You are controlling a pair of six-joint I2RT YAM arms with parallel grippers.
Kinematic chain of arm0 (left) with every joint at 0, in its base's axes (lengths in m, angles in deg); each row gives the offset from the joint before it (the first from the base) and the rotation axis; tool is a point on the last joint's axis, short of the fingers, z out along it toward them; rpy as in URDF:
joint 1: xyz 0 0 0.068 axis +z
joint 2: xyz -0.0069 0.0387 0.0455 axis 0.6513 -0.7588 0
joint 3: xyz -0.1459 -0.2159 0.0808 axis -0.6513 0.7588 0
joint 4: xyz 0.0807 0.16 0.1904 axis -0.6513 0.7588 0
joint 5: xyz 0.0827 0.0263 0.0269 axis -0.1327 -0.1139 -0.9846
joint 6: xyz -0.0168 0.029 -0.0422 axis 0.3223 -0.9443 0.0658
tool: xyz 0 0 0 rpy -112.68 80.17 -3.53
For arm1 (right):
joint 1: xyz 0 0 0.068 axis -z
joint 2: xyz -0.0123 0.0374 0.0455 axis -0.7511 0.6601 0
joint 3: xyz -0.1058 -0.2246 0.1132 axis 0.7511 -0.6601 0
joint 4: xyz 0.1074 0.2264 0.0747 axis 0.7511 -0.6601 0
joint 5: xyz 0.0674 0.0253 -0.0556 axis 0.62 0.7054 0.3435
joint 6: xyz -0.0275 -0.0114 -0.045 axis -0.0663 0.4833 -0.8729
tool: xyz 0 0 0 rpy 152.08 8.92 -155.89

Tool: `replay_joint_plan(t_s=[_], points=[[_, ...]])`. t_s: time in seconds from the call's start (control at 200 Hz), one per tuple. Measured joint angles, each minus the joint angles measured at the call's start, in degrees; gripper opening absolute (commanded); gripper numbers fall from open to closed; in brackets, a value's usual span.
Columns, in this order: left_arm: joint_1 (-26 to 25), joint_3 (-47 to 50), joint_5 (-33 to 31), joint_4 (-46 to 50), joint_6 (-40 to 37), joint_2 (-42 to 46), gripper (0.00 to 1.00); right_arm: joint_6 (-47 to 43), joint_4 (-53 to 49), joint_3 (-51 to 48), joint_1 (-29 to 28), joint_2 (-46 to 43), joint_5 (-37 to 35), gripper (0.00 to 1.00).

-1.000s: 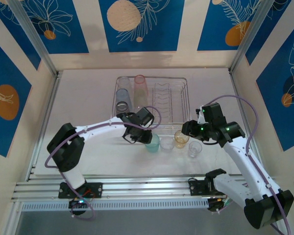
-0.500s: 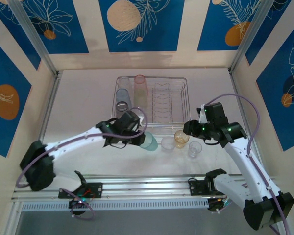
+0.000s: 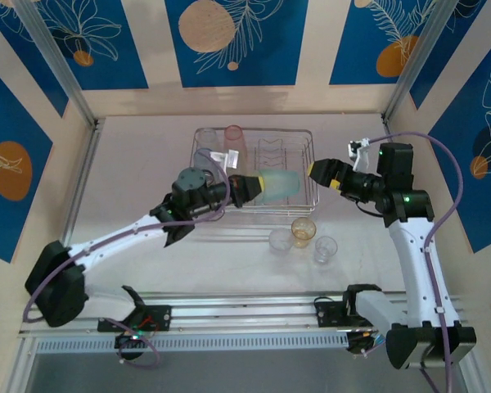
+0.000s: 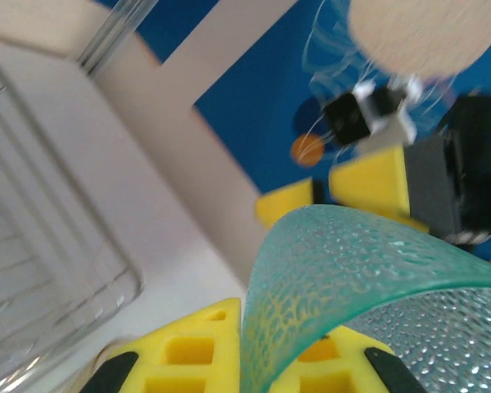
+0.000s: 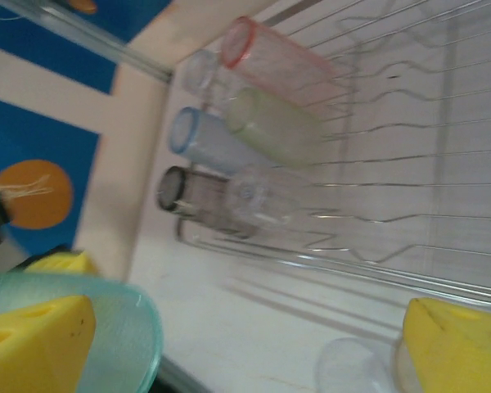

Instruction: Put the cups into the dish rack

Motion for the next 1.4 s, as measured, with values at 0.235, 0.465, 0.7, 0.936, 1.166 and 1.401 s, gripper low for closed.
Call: replay_joint_plan(t_s=[0.235,0.465,0.7,0.936,1.166,1.401], points=[[2.1,0.1,4.0,-18.0,11.1,-7.3,0.00,4.6,6.0,0.0,0.1,-0.5,13.1,0.93],[2.1,0.1,6.0,-23.6,14.4,-7.5,0.00,7.1,10.8,0.0,-1.3,0.2,17.9,0.94],[2.2,0.1,6.9,-24.0,15.4,-9.2,0.00,8.0,13.6,1.0,-5.7,4.7,19.4,0.93],[2.1,0.1,7.3,-24.0,15.4,-9.4,0.00,8.2,14.0,4.2,-9.6,7.1,19.3,0.80],[2.2,0.1,7.5,-24.9,15.4,-9.7,0.00,8.2,13.9,4.3,-10.3,7.5,19.1,0.66],[2.3,0.1,7.7,-25.1,15.5,-9.8,0.00,8.0,13.4,5.2,-10.3,8.2,19.3,0.74]])
